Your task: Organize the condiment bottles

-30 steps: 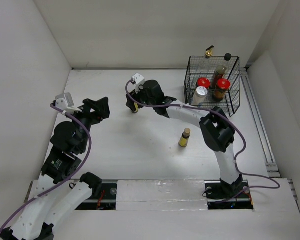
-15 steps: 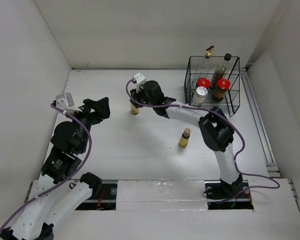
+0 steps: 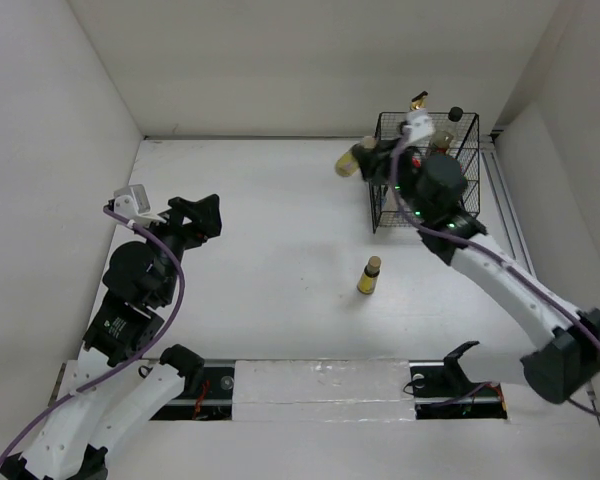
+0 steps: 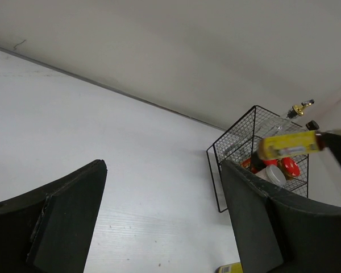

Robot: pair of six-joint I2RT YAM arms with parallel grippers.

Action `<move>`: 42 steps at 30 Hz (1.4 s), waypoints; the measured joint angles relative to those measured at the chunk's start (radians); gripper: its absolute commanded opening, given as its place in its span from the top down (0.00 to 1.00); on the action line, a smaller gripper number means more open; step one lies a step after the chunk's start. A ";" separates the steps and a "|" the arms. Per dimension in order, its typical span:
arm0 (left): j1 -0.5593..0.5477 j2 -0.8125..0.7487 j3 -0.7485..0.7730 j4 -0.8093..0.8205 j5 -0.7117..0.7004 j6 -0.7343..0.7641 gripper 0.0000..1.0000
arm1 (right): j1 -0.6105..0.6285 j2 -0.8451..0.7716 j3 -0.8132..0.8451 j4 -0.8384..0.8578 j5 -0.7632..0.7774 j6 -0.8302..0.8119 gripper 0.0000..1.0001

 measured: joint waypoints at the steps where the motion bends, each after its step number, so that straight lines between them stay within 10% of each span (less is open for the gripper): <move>1: 0.000 0.001 0.000 0.000 0.002 0.000 0.22 | -0.045 -0.060 -0.026 0.008 0.014 0.004 0.96; 17: 0.000 0.006 0.000 0.005 0.018 0.000 0.22 | -0.508 -0.239 -0.209 -0.148 0.152 0.069 0.97; 37: 0.000 0.023 0.000 0.005 0.032 0.000 0.22 | -0.514 0.095 -0.261 -0.066 0.151 0.107 0.97; 42: 0.000 0.025 0.000 0.005 0.032 0.000 0.22 | -0.500 0.106 -0.277 -0.039 0.163 0.108 0.70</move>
